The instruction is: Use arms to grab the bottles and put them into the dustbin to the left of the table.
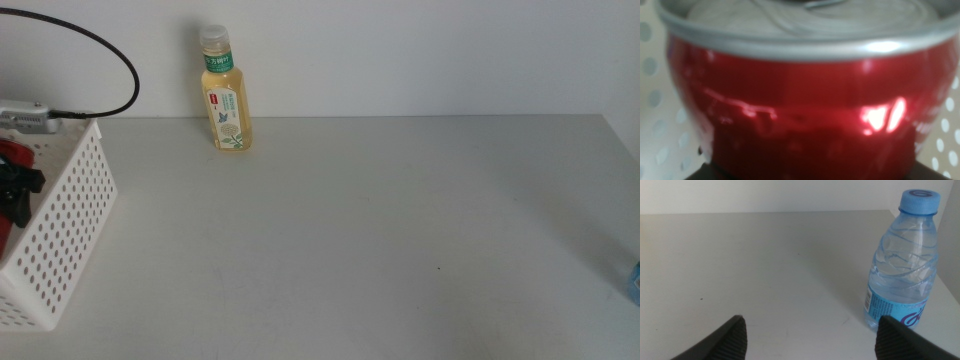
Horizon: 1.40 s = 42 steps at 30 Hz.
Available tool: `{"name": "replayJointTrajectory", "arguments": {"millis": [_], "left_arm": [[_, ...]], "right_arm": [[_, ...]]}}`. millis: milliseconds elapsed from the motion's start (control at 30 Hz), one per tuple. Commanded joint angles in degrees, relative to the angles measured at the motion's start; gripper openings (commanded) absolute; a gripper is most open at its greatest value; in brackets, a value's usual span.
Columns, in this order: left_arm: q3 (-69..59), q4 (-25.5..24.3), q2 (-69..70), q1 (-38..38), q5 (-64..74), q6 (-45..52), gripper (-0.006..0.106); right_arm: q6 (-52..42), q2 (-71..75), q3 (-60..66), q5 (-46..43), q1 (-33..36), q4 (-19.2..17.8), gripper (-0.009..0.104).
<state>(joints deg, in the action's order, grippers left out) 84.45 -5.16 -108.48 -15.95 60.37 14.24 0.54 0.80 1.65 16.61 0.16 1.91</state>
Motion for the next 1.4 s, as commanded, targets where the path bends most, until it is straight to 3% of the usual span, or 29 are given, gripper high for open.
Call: {"name": "replayJointTrajectory", "arguments": {"millis": [0, 200, 367, 400, 533, 800, 1000, 1367], "left_arm": [[2.1, -0.1, 2.1, -0.1, -1.6, -0.4, -0.001], [2.1, 0.1, -0.1, -0.1, -2.2, -0.4, 0.002], [2.1, 0.6, -0.6, -0.1, -2.0, -0.4, 0.021], [2.1, 1.8, -0.6, -0.1, -1.4, 0.1, 0.07], [2.4, 2.5, -0.4, -0.1, 0.9, 0.1, 0.094], [5.1, 5.6, 3.7, -0.1, 4.9, -0.6, 0.094], [4.9, 11.0, 11.5, 1.9, 4.4, -4.9, 0.094], [4.9, 6.5, 24.8, 17.9, 2.2, -11.7, 0.094]], "right_arm": [[-0.5, 1.2, -0.6, -4.0, -0.4, -0.4, 0.066], [-0.5, 1.2, -0.6, -4.0, -0.4, -0.4, 0.066], [-0.5, 1.2, -0.6, -4.0, -0.4, -0.4, 0.066], [-0.5, 1.2, -0.6, -4.0, -0.4, -0.4, 0.066], [-0.5, 1.2, -0.6, -4.0, -0.4, -0.4, 0.066], [-0.5, 1.2, -0.6, -4.0, -0.4, -0.4, 0.066], [-0.5, 1.2, -0.6, -4.0, -0.4, -0.4, 0.066], [-0.5, 1.2, -0.6, -4.0, -0.4, -0.4, 0.066]]}}
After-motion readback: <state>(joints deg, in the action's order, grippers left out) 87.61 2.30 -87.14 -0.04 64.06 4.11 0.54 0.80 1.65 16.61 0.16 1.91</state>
